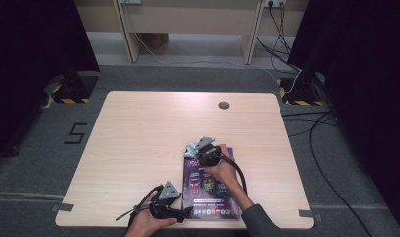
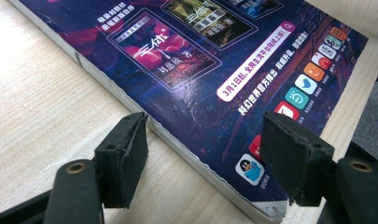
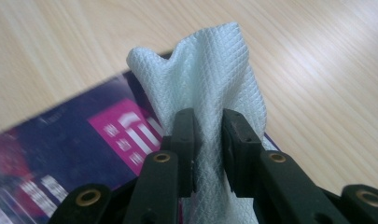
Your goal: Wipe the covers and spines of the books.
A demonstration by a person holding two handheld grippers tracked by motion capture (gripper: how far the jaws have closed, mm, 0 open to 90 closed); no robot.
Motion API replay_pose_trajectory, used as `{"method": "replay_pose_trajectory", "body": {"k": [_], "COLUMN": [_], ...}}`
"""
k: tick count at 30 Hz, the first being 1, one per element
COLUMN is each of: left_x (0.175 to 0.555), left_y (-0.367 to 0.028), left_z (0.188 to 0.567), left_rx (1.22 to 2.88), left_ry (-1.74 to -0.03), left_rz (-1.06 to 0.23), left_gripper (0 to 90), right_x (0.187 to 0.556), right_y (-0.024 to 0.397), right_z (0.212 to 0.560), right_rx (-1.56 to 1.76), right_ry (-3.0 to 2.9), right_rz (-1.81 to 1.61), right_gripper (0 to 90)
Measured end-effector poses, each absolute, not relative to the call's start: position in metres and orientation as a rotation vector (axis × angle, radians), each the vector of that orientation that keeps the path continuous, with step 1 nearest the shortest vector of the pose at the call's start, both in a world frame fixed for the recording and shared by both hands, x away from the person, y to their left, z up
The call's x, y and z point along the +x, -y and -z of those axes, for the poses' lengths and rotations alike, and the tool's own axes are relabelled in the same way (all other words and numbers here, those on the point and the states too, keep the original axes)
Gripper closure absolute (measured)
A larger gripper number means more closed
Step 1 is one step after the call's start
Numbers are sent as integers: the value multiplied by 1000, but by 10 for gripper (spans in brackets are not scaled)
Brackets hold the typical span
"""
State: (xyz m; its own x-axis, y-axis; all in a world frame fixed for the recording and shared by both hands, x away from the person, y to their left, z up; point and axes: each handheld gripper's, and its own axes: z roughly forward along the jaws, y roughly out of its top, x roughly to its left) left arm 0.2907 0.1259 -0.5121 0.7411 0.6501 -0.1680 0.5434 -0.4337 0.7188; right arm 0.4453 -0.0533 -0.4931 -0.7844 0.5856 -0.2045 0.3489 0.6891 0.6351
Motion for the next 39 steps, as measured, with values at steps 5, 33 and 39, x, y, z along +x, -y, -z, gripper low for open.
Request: {"method": "replay_pose_trajectory", "body": {"k": [5,33,39], "left_x": [290,290,290], "left_y": [-125,-125,-125], "left_z": [512,512,512], "left_rx": [2138,2137,2136], "left_ry": [-895,-897,-898], "left_rz": [-169,-174,-172], "left_gripper": [306,303,303], "right_x": [442,439,446], "right_y": [39,103,140], "right_z": [493,490,489], "right_rx": [686,793,924], "right_ry": [-2528,-2485,-2428], "right_rz": [-832,-745,-740], "right_gripper": [764,755,755]}}
